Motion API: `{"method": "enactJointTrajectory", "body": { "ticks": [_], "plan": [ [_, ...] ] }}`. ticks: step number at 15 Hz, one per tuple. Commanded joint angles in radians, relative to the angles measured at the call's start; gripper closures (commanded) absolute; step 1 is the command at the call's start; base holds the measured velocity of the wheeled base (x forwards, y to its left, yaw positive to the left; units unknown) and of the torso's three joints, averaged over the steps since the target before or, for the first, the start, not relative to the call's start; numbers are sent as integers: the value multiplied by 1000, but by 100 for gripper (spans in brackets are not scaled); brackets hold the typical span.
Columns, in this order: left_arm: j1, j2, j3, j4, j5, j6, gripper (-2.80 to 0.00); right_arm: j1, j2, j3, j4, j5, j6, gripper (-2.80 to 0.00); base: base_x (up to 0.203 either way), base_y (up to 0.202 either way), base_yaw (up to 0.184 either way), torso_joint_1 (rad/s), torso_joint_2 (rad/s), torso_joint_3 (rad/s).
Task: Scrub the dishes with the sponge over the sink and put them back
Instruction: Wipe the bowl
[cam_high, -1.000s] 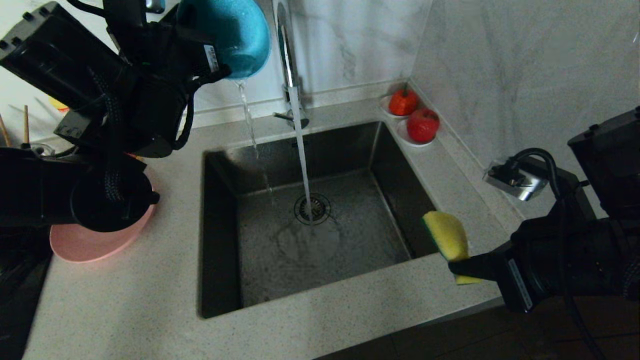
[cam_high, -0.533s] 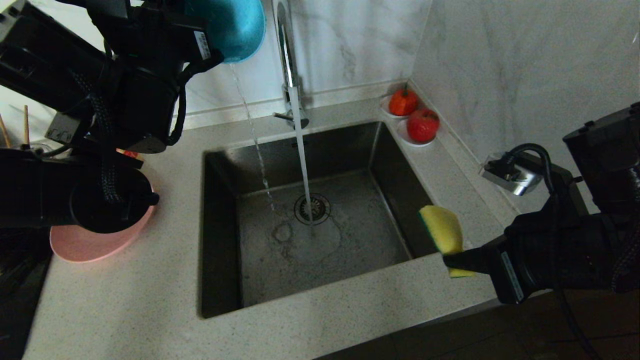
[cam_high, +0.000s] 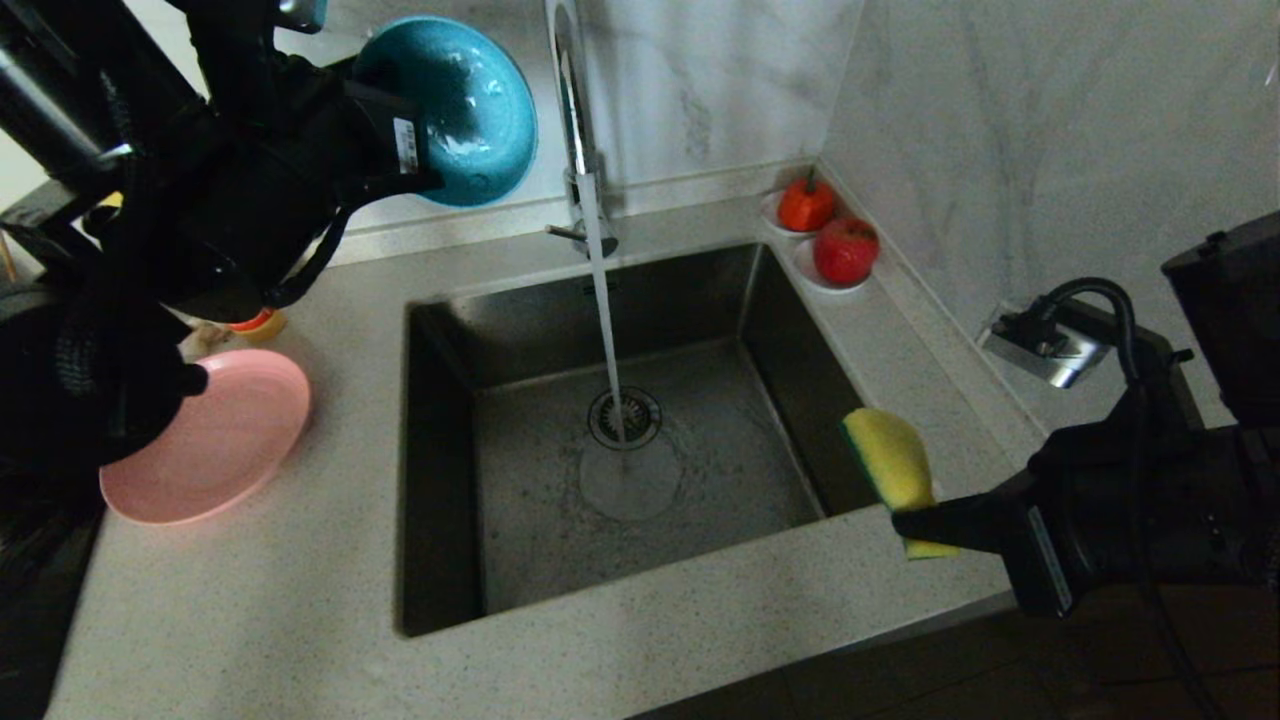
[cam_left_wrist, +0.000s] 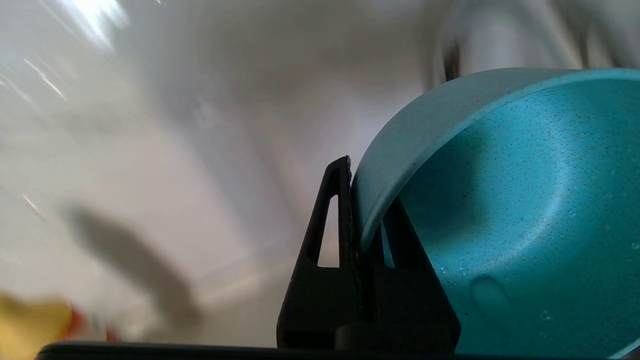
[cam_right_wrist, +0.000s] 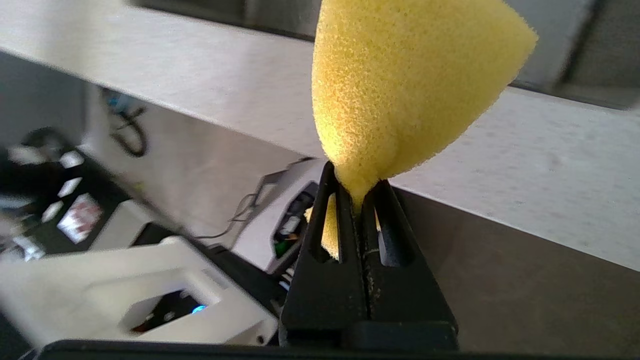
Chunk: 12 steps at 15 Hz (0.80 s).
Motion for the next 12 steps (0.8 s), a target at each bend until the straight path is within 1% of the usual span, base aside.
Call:
{"method": "enactJointTrajectory", "body": {
  "ticks": [1,2,4,5,7,9,10,12],
  "plan": [
    [0,-99,24,215,-1,-28,0,3,-46,-4,5,64,7,0,0,0,0,0,0,0],
    [0,-109,44,237,-3,-39,0,3,-57,-11,6,87,18,0,0,0,0,0,0,0],
    [-1,-124,82,239,-5,-53,0,3,-83,-24,14,137,34,0,0,0,0,0,0,0],
    [-2,-148,114,243,-5,-67,0,3,-107,-41,44,167,37,0,0,0,0,0,0,0],
    [-13,-174,163,257,-5,-83,0,3,-144,-91,109,264,76,0,0,0,0,0,0,0],
    [-63,-186,200,258,1,-109,0,3,-166,-140,158,335,105,0,0,0,0,0,0,0],
    [-99,-189,224,257,17,-132,0,3,-169,-171,179,368,123,0,0,0,0,0,0,0],
    [-148,-179,230,257,77,-181,0,3,-165,-220,191,437,182,0,0,0,0,0,0,0]
  ]
}}
